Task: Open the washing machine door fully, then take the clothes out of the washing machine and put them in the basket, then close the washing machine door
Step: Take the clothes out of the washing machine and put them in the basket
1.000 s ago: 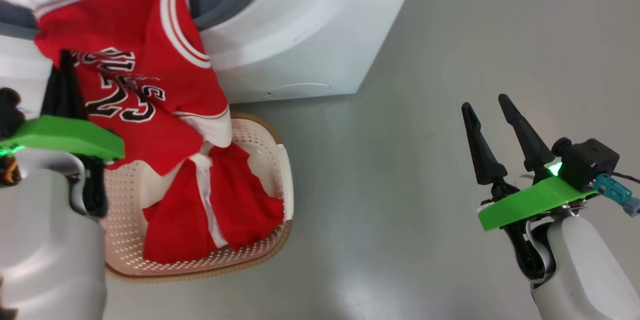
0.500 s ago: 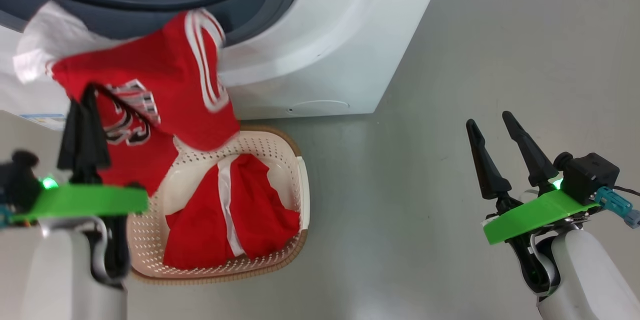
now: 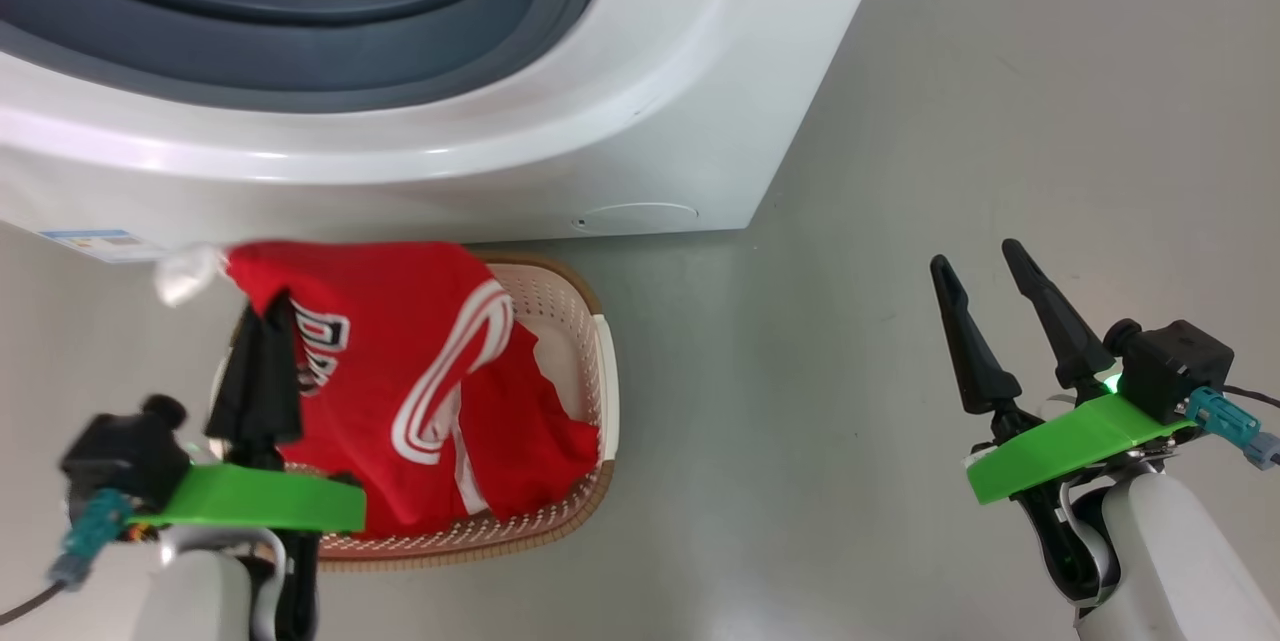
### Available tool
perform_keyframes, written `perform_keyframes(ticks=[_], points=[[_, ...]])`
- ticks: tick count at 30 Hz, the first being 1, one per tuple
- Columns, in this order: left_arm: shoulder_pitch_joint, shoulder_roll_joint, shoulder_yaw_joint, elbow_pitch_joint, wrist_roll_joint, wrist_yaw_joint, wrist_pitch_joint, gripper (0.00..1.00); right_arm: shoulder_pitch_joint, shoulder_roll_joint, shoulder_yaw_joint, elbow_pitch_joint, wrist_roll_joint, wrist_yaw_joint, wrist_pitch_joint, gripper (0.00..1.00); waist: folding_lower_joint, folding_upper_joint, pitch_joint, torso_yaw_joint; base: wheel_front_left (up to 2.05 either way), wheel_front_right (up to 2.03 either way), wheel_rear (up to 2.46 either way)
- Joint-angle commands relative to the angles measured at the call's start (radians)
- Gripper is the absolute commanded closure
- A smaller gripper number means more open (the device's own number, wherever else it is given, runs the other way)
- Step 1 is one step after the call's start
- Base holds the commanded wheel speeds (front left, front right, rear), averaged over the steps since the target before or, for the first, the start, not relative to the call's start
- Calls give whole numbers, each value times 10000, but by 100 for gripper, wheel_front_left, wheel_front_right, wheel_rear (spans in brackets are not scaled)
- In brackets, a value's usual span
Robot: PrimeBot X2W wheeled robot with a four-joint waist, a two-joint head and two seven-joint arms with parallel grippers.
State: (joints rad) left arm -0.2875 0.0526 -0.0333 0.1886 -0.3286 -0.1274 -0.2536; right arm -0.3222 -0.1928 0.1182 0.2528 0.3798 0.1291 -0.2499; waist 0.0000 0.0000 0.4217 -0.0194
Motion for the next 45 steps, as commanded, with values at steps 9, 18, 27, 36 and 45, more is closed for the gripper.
perform_keyframes(ticks=[9, 18, 27, 36, 45], points=[[-1219, 118, 78, 3169, 70, -14, -82, 100, -126, 33, 247, -334, 16, 16, -118, 0, 0, 0, 545, -389, 0, 0, 0], [-2798, 219, -128, 7113, 282, -29, -82, 100, -353, 284, 186, -418, 19, 16, -118, 0, 0, 0, 1131, -916, 0, 0, 0], [-4222, 629, -470, 9710, 425, -31, -82, 100, -671, 488, 165, -512, 22, 16, -118, 0, 0, 0, 1777, -1415, 0, 0, 0], [-4954, 906, -555, 10804, 396, -13, -46, 12, -757, 632, 151, -478, 4, 16, -118, 0, 0, 0, 1890, -1634, 0, 0, 0], [-4844, 984, -626, 10926, 270, -21, -70, 0, -720, 686, 217, -363, 21, 16, -118, 0, 0, 0, 1432, -1593, 0, 0, 0]])
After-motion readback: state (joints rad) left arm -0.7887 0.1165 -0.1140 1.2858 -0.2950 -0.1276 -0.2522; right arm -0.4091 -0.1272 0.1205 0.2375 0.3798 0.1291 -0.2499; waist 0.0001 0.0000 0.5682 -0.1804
